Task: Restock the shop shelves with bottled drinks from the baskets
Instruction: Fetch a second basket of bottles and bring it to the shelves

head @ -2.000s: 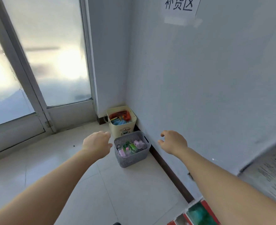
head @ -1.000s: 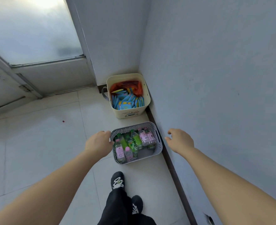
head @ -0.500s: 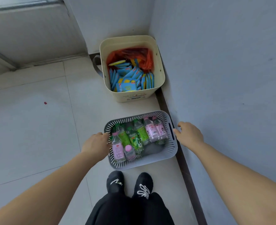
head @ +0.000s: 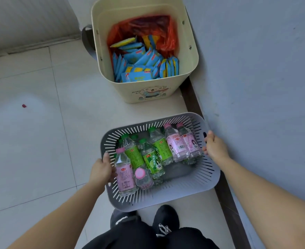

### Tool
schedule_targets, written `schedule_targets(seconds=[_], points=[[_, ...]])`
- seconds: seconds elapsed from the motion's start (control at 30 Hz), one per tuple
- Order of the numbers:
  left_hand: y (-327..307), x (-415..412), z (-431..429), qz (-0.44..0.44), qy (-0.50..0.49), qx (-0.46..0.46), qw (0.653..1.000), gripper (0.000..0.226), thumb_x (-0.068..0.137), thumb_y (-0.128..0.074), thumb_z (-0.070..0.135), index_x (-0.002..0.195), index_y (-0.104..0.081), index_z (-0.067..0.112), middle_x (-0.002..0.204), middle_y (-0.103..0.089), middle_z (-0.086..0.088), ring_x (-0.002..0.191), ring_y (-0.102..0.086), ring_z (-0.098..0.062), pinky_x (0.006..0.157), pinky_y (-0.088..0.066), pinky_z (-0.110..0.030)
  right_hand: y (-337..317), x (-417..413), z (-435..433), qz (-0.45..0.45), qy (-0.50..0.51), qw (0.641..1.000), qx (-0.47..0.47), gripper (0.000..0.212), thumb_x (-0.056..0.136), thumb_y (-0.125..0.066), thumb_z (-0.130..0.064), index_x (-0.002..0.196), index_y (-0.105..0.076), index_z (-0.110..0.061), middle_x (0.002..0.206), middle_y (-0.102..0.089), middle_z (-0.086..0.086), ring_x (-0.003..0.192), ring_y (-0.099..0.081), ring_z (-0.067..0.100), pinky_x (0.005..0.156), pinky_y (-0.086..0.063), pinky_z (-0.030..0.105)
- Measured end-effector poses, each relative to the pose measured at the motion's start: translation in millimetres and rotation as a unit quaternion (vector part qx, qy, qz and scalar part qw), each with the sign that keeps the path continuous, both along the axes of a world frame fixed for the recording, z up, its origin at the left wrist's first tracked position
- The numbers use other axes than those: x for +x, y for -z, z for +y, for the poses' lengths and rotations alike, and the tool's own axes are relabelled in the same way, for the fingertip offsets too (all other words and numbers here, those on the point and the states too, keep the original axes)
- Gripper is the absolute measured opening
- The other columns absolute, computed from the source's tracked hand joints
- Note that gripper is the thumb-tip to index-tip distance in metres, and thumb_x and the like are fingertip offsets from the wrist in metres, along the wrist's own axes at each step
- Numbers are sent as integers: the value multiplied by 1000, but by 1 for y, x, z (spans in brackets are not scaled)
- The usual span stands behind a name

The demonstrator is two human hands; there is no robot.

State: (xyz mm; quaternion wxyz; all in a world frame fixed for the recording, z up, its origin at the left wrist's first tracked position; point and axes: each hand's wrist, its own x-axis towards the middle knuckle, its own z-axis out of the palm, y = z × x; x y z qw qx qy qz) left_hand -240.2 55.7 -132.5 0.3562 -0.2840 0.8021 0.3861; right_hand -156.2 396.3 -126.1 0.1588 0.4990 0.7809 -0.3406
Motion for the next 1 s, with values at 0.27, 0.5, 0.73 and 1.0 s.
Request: schedule_targets(seconds=[0.27,0.5,0.73,1.0], points=[[-13,5,-3,47,9,-39,998,50,99,-22,47,72,-47,14,72,-50,-9,62,-45,-24,66,-44,-40,-5,9,-11,-16,68,997,-20,65,103,-14,-43,112,-60,0,119,-59,25,105,-56,36,84,-39,37],[-91,-7,-16,108,94,-97,985,56,98,-21,49,69,-51,12,68,-58,-9,62,-54,-29,61,-43,-38,-88,32,-22,-11,67,998,-6,65,104,-14,-40,96,-64,2,106,-62,26,102,-57,39,84,-42,40],[-214,-20,-15,174,165,-99,966,51,101,-24,41,77,-53,6,68,-50,-3,75,-49,-29,70,-35,-36,-210,58,-35,23,114,993,12,62,104,-14,-40,58,-43,-11,61,-49,8,58,-47,21,56,-32,32],[-341,-39,-8,237,269,-66,931,52,102,-23,40,76,-51,5,77,-51,-12,75,-47,-29,70,-35,-36,-350,108,-70,69,169,980,75,61,104,-15,-40,53,-38,-14,56,-44,6,55,-43,20,62,-33,32]])
